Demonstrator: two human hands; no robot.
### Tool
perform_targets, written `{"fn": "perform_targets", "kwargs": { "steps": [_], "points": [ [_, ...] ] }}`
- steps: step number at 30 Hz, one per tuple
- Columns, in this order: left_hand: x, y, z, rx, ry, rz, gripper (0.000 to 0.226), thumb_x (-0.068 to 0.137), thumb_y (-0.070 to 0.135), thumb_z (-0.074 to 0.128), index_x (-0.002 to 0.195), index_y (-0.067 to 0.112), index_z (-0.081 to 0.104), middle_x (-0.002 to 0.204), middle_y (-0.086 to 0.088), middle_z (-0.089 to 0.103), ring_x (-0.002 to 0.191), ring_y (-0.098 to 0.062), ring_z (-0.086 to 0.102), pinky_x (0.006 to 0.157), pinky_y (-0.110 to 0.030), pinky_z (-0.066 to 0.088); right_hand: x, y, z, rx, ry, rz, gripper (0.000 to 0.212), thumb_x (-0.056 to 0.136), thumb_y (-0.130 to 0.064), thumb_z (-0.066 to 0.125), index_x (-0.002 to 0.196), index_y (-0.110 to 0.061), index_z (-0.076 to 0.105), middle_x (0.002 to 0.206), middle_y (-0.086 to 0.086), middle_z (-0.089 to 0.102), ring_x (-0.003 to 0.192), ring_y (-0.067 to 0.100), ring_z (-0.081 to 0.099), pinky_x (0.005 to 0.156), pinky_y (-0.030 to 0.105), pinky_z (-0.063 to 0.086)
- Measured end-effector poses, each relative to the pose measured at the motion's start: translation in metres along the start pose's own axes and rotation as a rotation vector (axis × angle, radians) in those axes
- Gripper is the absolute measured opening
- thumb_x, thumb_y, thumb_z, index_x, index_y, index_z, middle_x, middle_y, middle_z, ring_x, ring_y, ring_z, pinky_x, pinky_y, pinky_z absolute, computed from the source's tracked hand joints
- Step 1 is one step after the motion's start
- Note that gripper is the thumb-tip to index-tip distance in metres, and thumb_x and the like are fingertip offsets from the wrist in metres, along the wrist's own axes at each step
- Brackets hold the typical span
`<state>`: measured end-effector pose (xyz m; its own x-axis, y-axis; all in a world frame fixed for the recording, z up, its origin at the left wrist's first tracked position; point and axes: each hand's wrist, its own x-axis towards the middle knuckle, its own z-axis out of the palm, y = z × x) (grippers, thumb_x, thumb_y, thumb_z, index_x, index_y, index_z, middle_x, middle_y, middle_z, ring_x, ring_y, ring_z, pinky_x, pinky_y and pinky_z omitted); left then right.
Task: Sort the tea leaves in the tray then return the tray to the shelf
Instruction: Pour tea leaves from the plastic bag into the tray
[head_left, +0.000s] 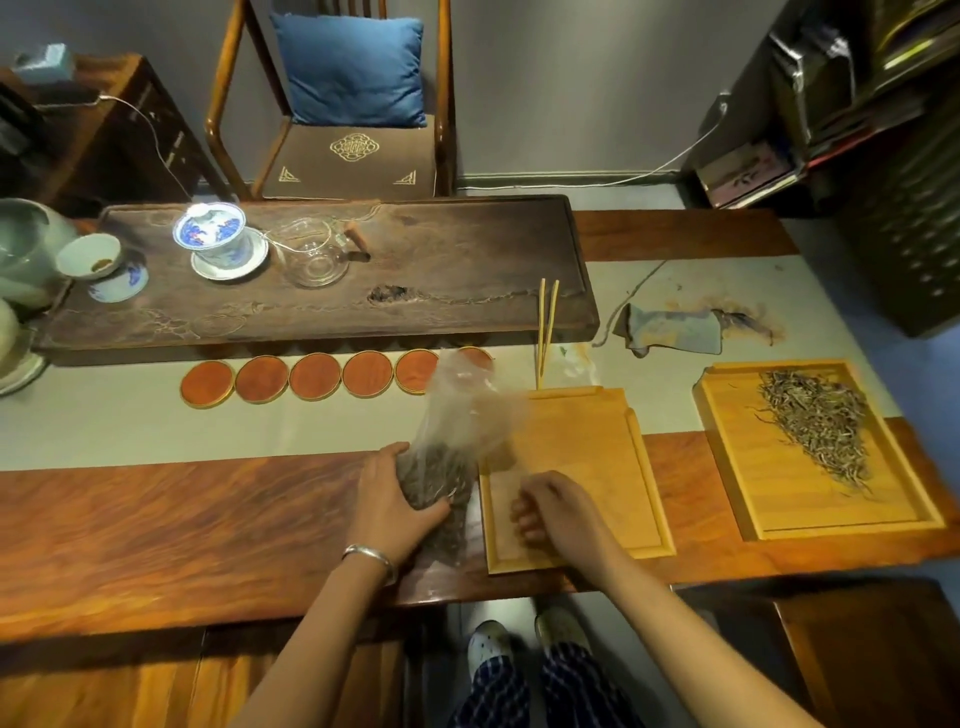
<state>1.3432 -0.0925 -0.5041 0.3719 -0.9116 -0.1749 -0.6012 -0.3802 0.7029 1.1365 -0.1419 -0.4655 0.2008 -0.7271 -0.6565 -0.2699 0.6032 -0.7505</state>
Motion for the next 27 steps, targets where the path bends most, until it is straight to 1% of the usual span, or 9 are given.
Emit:
{"fn": "perform_targets", "kwargs": {
  "steps": [2,4,5,7,9,15,19,23,27],
  "points": [
    [-0.008,0.010,-0.004,-0.095,0.050,-0.011,0.075,0.057,0.035,0.081,0.120,0.024,0.043,0.113,0.004,0.047,0.105,-0.017,0.049,0.084,-0.024,0.041,-0.007,-0.001,0.013,-0.159,-0.035,-0.111,0.026,0.090,-0.040,0.056,0.095,-0.015,0.057,0.087,0.008,0.068,0.070,0.017,0.065,0.066,0.036,0.054],
    [-0.017,0.023,-0.009,-0.178,0.091,0.001,0.074,0.056,0.037,0.081,0.118,0.029,0.041,0.113,0.007,0.046,0.104,-0.011,0.048,0.079,-0.013,0.036,-0.014,-0.007,0.023,-0.196,-0.069,-0.154,0.039,0.083,-0.050,0.062,0.110,-0.024,0.052,0.097,-0.002,0.067,0.088,0.013,0.067,0.082,0.037,0.055],
    [-0.022,0.031,-0.012,-0.206,0.101,0.017,0.074,0.057,0.039,0.081,0.118,0.031,0.041,0.114,0.007,0.046,0.103,-0.009,0.047,0.078,-0.009,0.034,-0.016,-0.011,0.026,-0.182,-0.100,-0.148,0.047,0.081,-0.052,0.064,0.117,-0.025,0.049,0.101,-0.004,0.066,0.092,0.010,0.066,0.085,0.035,0.055],
    [-0.029,0.046,-0.017,-0.252,0.101,0.046,0.074,0.058,0.042,0.081,0.118,0.032,0.041,0.115,0.006,0.048,0.103,-0.007,0.048,0.077,-0.009,0.035,-0.022,-0.017,0.029,-0.072,-0.170,-0.117,0.054,0.081,-0.046,0.067,0.124,-0.024,0.045,0.105,-0.005,0.065,0.091,0.004,0.067,0.077,0.023,0.056],
    [-0.032,0.057,-0.020,-0.281,0.063,0.072,0.073,0.059,0.040,0.083,0.118,0.033,0.040,0.116,0.005,0.049,0.103,-0.008,0.050,0.077,-0.012,0.038,-0.029,-0.020,0.024,0.045,-0.224,-0.110,0.049,0.083,-0.035,0.069,0.125,-0.021,0.047,0.105,-0.007,0.066,0.089,-0.001,0.067,0.068,0.014,0.053],
    [-0.046,0.072,-0.023,-0.352,-0.197,0.101,0.071,0.058,0.056,0.079,0.117,0.043,0.041,0.116,0.018,0.049,0.104,0.004,0.051,0.075,-0.008,0.044,-0.047,-0.020,-0.014,0.182,-0.270,-0.172,0.034,0.089,-0.015,0.062,0.122,-0.016,0.057,0.111,0.002,0.071,0.103,0.016,0.067,0.084,0.029,0.056],
    [-0.054,0.077,-0.013,-0.388,-0.237,0.069,0.057,0.068,0.041,0.078,0.115,0.042,0.045,0.112,0.020,0.056,0.099,0.004,0.058,0.075,-0.010,0.049,-0.053,-0.013,-0.036,0.211,-0.164,-0.055,0.041,0.089,-0.020,0.062,0.126,-0.009,0.051,0.116,0.015,0.065,0.107,0.029,0.063,0.097,0.047,0.049],
    [-0.066,0.082,0.007,-0.431,-0.163,0.012,0.057,0.070,0.031,0.080,0.119,0.028,0.051,0.108,0.011,0.062,0.095,-0.004,0.063,0.080,-0.028,0.055,-0.065,-0.002,-0.043,0.210,0.041,-0.083,0.045,0.085,-0.024,0.068,0.121,-0.009,0.047,0.098,0.005,0.067,0.089,0.016,0.067,0.082,0.035,0.055],
    [-0.084,0.093,0.025,-0.460,-0.155,-0.035,0.059,0.069,0.045,0.078,0.118,0.030,0.050,0.105,0.010,0.059,0.093,-0.007,0.061,0.077,-0.027,0.054,-0.080,0.015,-0.055,0.164,0.095,-0.169,0.036,0.089,-0.012,0.063,0.119,-0.002,0.047,0.094,0.007,0.066,0.087,0.020,0.066,0.081,0.042,0.054]
  ]
}}
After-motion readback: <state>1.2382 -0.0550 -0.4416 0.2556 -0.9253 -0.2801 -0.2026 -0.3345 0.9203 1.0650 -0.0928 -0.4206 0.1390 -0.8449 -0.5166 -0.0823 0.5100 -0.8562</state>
